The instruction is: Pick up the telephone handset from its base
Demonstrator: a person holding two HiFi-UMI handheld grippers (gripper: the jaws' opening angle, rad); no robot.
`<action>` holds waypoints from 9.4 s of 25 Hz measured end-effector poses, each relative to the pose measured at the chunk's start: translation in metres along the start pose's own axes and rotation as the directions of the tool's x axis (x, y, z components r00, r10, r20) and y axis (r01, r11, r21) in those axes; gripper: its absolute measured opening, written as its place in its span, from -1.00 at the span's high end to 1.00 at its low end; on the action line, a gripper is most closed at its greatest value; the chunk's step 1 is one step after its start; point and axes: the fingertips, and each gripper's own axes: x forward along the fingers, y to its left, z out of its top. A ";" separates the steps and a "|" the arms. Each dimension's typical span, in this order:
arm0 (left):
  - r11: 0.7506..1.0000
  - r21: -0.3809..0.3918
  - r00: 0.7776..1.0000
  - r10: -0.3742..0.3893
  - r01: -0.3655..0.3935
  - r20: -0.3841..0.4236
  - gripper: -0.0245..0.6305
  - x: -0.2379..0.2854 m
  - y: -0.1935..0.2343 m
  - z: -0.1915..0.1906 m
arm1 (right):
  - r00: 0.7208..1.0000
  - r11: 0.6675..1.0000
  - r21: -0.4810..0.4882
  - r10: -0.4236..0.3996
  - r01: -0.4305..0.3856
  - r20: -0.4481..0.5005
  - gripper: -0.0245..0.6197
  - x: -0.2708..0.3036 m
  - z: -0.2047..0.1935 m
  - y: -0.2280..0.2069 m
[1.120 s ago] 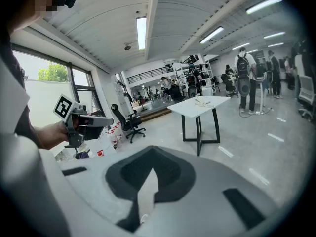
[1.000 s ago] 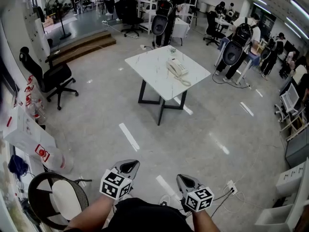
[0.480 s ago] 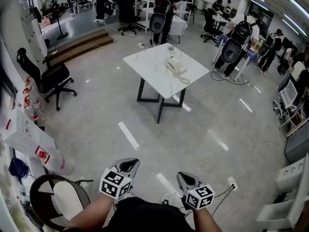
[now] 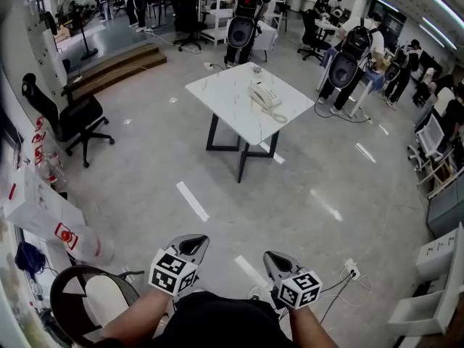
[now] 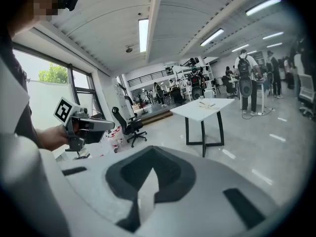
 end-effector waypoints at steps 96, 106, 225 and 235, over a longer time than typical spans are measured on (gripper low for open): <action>0.993 0.001 0.991 -0.120 0.121 -0.054 0.91 0.507 0.329 0.314 | 0.995 0.995 -0.039 -0.096 0.095 -0.020 0.92 0.413 0.344 -0.403; 0.993 -0.011 0.989 -0.118 0.117 -0.085 0.91 0.539 0.367 0.327 | 0.995 0.996 -0.045 -0.077 0.075 -0.057 0.92 0.456 0.363 -0.421; 0.789 -0.387 0.878 0.454 -0.476 -0.154 0.91 0.461 0.411 0.261 | 0.810 0.906 -0.415 -0.180 -0.084 -0.558 0.22 0.744 0.368 -0.615; 0.812 -0.354 0.884 0.449 -0.464 -0.130 0.91 0.459 0.421 0.273 | 0.789 0.932 -0.358 -0.177 -0.057 -0.588 0.25 0.744 0.369 -0.616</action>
